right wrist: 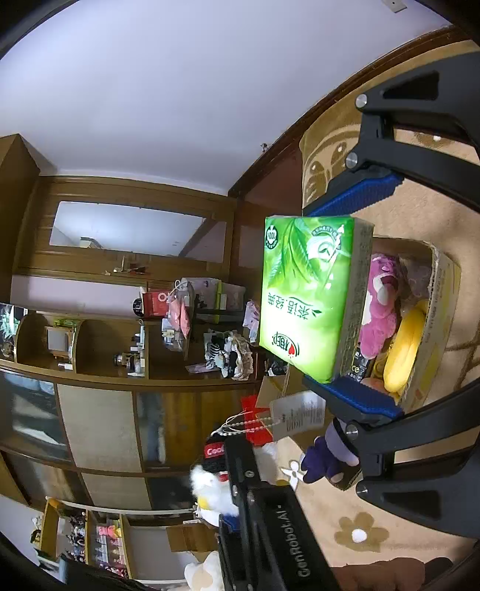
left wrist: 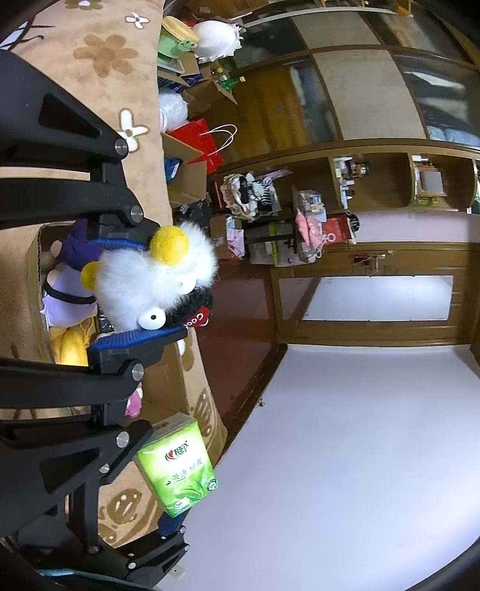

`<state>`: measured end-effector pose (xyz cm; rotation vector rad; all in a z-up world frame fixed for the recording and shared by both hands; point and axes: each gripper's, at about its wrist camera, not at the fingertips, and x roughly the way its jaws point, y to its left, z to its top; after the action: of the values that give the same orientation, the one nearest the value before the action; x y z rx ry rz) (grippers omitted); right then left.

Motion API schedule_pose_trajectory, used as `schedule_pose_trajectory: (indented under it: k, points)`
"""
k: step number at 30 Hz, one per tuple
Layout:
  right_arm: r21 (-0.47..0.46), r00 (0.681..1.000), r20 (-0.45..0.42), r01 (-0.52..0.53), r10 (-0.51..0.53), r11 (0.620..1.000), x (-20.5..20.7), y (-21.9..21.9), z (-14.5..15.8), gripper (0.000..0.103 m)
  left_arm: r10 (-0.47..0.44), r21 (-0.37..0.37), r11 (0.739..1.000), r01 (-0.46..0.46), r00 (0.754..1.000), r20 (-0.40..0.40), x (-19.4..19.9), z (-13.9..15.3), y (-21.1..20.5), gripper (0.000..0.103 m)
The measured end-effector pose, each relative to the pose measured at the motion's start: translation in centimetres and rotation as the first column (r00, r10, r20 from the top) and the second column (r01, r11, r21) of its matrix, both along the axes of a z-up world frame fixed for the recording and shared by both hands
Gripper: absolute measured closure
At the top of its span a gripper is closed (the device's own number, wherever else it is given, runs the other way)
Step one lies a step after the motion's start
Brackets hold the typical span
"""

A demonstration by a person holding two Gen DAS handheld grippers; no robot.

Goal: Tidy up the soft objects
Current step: 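Lift the white chick with the left tool while the right tool carries the green tissue pack over the box, then open the left tool over the box while the right tool releases the green tissue pack inside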

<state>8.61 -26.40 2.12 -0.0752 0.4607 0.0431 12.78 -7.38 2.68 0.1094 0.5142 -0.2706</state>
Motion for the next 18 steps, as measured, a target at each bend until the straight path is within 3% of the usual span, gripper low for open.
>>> schedule_pose_trajectory:
  k: [16, 18]
  points:
    - [0.042, 0.999, -0.039, 0.001, 0.001, 0.999, 1.5, -1.1, -1.6, 0.018, 0.010, 0.025, 1.000, -0.007, 0.987, -0.161, 2.4, -4.0, -0.1, 0.067]
    - [0.052, 0.999, -0.053, -0.009, 0.012, 0.999, 1.8, -1.2, -2.1, 0.018, 0.014, 0.021, 1.000, -0.011, 0.985, -0.171, 2.6, -4.3, 0.1, 0.061]
